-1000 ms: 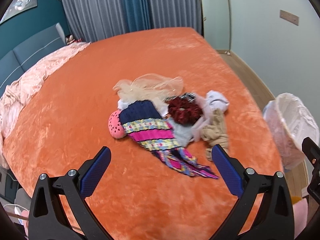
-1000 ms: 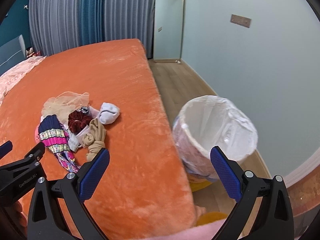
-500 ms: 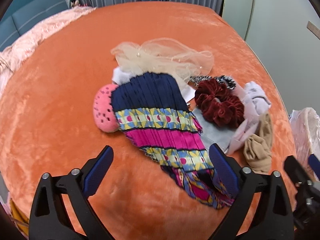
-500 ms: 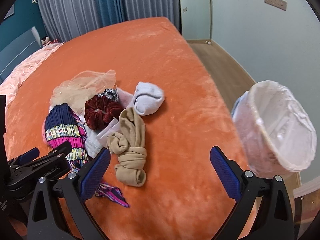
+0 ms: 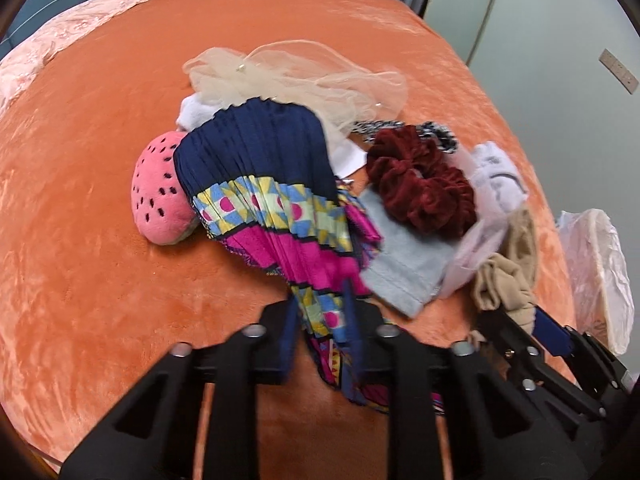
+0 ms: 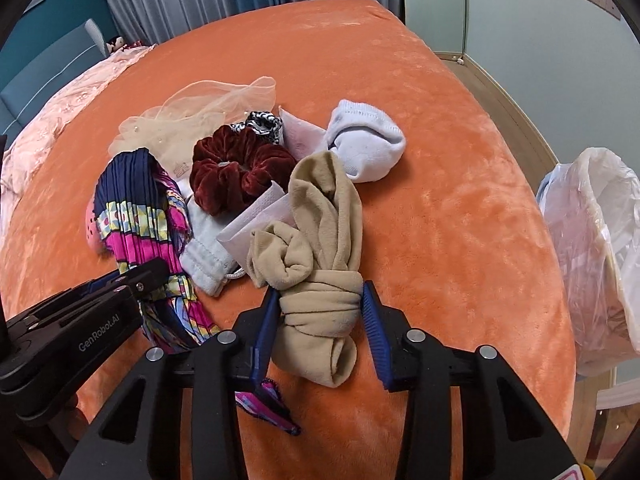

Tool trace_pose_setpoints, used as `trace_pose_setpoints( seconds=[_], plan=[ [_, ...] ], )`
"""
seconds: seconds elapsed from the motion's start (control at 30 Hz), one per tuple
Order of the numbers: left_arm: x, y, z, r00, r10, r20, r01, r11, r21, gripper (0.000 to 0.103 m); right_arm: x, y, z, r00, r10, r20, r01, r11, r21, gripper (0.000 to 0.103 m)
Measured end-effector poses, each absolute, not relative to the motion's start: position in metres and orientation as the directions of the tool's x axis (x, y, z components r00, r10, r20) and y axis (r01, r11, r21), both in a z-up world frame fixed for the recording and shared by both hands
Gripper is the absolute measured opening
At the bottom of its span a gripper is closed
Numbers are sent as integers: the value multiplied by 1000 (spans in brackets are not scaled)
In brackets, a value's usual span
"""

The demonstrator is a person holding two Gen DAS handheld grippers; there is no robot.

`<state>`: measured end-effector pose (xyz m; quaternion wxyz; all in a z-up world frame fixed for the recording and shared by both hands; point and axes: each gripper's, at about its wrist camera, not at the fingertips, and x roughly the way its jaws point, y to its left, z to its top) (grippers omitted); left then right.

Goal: Collect trash
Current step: 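Grasp the beige tied stocking with the right tool while the left tool grasps the striped knit sock, then carry both items to the trash bin and open both tools to drop them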

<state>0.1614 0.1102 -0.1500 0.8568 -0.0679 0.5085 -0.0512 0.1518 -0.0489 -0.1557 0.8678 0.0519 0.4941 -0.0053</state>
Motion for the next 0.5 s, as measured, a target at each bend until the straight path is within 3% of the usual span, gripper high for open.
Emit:
trace_pose_setpoints(
  seconds=[0.1,0.5],
  plan=[
    [159,107,-140,495,-162,-854,27,985,-171,8,148,-49,-148,530,47,-847,59,994,92,37],
    [112,88,-44,628,-189,-754,146,981,-125,6,110,-72,-65,664,30,-747,72,992,104,36]
  ],
)
